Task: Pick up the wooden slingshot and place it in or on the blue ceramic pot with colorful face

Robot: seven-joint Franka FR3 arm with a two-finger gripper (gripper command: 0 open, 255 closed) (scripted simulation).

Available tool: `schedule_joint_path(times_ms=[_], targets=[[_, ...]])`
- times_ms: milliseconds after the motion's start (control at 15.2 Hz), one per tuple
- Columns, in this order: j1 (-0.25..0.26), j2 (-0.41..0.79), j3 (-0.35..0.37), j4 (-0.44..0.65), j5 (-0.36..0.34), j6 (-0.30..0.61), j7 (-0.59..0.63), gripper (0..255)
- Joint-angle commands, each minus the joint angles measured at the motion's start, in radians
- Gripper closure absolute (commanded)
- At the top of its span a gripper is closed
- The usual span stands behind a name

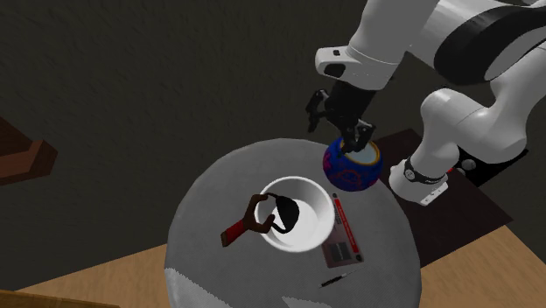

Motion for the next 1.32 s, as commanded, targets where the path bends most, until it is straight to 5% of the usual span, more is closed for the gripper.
schedule_joint_path(times_ms=[0,330,660,1254], targets=[[0.018,0.055,-0.031,-0.006,0.011,0.087,-0.057,0],[0.085,0.225,-0.112,0.012,0.078,0.285,-0.215,0],[0.176,0.418,-0.196,0.079,0.234,0.443,-0.432,0],[0.220,0.578,-0.216,0.116,0.399,0.556,-0.578,0]])
